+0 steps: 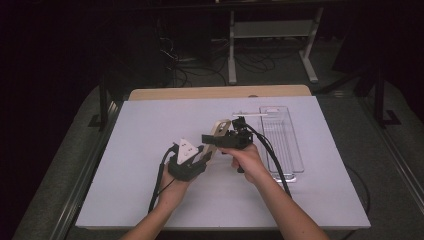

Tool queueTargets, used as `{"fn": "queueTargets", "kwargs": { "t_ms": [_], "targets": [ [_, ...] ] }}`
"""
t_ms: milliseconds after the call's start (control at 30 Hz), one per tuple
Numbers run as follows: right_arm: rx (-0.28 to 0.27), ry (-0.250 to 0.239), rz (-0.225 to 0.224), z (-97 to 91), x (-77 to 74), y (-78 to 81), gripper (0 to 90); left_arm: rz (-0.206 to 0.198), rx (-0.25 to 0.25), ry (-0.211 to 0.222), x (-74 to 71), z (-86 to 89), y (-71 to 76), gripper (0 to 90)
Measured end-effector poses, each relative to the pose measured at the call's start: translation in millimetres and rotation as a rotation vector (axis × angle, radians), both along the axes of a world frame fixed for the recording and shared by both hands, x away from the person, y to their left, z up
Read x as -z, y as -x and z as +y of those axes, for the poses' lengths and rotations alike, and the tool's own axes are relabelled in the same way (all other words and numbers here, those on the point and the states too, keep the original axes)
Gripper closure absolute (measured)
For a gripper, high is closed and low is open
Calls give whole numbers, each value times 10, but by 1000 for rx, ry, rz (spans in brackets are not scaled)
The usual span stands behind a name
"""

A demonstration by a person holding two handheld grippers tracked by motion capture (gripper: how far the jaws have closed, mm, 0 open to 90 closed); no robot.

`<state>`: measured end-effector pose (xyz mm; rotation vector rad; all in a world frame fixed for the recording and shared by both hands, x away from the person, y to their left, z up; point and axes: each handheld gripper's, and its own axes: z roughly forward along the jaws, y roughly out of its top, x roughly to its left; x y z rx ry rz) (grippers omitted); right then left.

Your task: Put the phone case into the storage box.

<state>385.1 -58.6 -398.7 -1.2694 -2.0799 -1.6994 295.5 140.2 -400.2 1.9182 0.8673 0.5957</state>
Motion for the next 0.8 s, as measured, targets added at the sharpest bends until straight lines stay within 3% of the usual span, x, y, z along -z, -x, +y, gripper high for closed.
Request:
{"fn": "queueTargets", "kwargs": {
  "t_ms": [200,233,267,333,500,800],
  "targets": [
    [12,13,-18,0,6,-3,95,56,40,3,-4,39,-41,475],
    [10,17,4,2,-5,13,95,69,49,2,-7,47,-46,456],
    [10,23,1,3,-2,11,95,75,65,-19,-14,67,-57,446],
    [11,31,-21,5,11,-1,95,92,85,-23,-22,79,-70,408],
    [9,35,-27,5,12,-2,95,121,124,-8,-37,127,-103,362],
    [12,49,-20,-3,2,4,96,136,252,1,-84,239,-154,217]
  ]
}}
